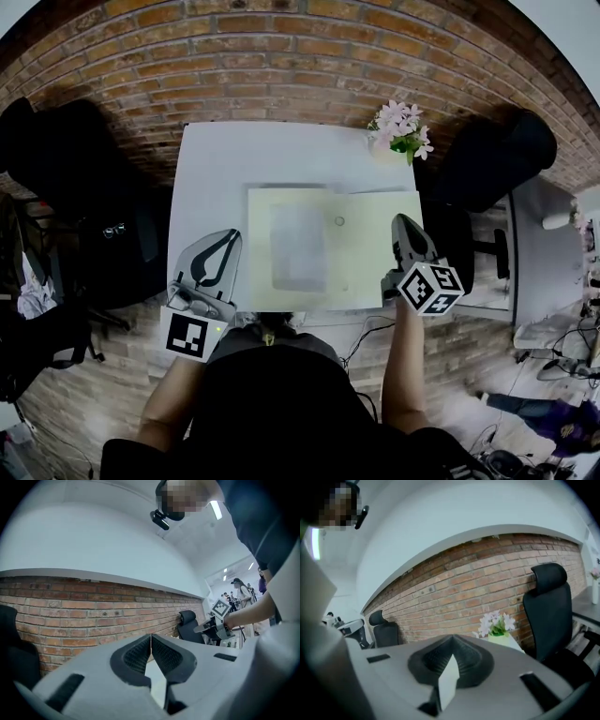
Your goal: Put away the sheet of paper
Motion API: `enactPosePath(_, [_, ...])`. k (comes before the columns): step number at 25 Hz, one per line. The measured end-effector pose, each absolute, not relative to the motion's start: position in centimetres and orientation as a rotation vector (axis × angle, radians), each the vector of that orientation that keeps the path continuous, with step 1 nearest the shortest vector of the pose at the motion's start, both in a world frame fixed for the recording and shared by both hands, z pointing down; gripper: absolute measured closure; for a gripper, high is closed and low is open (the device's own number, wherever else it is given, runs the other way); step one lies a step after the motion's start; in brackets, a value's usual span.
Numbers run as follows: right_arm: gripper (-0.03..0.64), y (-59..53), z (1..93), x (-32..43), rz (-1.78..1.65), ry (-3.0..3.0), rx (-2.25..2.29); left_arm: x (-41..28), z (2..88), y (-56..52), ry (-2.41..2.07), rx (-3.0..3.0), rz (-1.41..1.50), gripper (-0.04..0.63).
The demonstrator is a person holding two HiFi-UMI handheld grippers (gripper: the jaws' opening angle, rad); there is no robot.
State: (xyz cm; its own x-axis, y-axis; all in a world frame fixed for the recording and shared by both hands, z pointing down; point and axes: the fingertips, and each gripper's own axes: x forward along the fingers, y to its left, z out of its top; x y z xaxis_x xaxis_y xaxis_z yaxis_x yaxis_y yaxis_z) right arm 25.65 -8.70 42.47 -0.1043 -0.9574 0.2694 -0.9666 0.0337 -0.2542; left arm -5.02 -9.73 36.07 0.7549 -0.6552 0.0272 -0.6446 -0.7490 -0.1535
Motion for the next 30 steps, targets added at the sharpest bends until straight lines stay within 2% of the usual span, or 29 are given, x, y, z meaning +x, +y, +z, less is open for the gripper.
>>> enactPosePath(8, [0.603,-7.5,33.7,24.3,0.255,-2.301,2.116,-5.8,35.7,-10.0,1.076,-2.805,-0.107,0.566])
enactPosePath(19, [0.603,-2.9,26.9,24.7,-0.100,-2.219,2.277,-7.6,34.8,-11.6,1.136,-2.769,-0.076,0.566])
enactPosePath(30, [0.603,0.0,25.7,26.5,-0.177,-2.113,2.346,-6.3,33.9,-12.2,1.085,-2.779,-0.040,0.568])
